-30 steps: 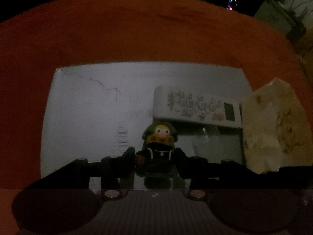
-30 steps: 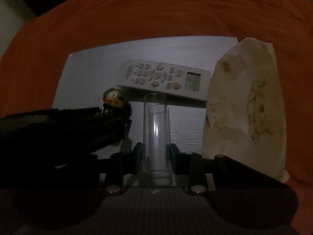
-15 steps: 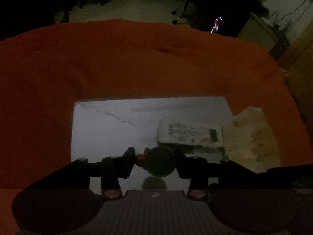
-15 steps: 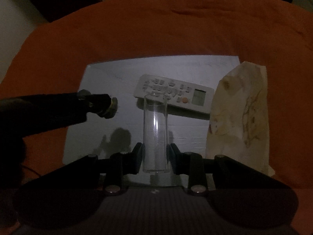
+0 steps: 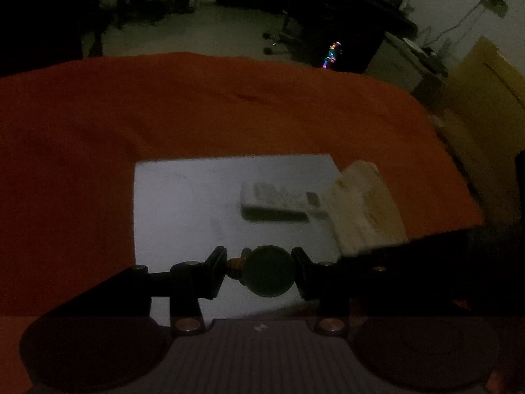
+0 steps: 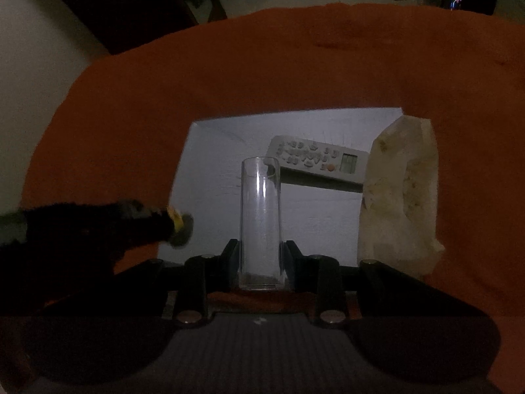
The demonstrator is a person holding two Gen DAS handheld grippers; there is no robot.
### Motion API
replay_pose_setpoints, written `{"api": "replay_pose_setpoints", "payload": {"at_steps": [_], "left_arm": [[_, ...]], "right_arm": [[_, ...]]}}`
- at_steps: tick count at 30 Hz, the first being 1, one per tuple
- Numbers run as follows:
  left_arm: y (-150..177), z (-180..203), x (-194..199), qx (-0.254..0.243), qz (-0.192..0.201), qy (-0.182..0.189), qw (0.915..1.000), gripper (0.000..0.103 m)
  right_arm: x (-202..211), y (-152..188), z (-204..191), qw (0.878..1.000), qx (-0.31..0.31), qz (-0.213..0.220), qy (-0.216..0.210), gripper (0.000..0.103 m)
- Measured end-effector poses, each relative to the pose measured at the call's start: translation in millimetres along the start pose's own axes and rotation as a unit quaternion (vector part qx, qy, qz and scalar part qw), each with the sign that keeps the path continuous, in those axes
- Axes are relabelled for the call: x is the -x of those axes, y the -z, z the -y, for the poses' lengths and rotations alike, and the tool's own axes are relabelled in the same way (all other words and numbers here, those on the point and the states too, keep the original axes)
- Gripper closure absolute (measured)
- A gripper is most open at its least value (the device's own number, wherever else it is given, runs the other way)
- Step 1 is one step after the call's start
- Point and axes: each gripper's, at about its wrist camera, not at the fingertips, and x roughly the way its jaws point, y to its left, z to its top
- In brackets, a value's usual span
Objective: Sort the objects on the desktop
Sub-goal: 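Lift the figurine with the left gripper while the right gripper carries the glass tube to the box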
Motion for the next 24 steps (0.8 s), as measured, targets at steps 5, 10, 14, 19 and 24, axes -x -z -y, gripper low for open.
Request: {"api": "replay_pose_setpoints", "payload": {"at_steps": [5,10,14,19,24], "left_arm": [[30.3,13.5,28.9,0.002,-0.009,0.01,0.9999,0.065],[68.0,27.7,34.0,-0.017,-0.044,0.028,0.9985,0.065],[99.8,38.9,27.1,-0.035,-0.076,0.035,0.9959,0.065],[126.2,37.9,6.1,-0.046,-0.108,0.014,0.993,0.065],[150.5,29.0,-3.9,-0.049,-0.127,-0.006,0.9907,0.065]], "right_arm": [[27.9,27.1,-4.5,1.0,-0.009,0.017,-0.008,0.071],[39.8,70.3,-5.2,0.999,-0.001,-0.019,-0.03,0.071],[37.2,102.1,-2.9,0.998,-0.004,-0.051,-0.033,0.071],[16.3,133.4,-0.5,0.995,0.001,-0.094,-0.021,0.071],[-4.6,151.9,6.2,0.992,-0.003,-0.122,-0.016,0.071]]}}
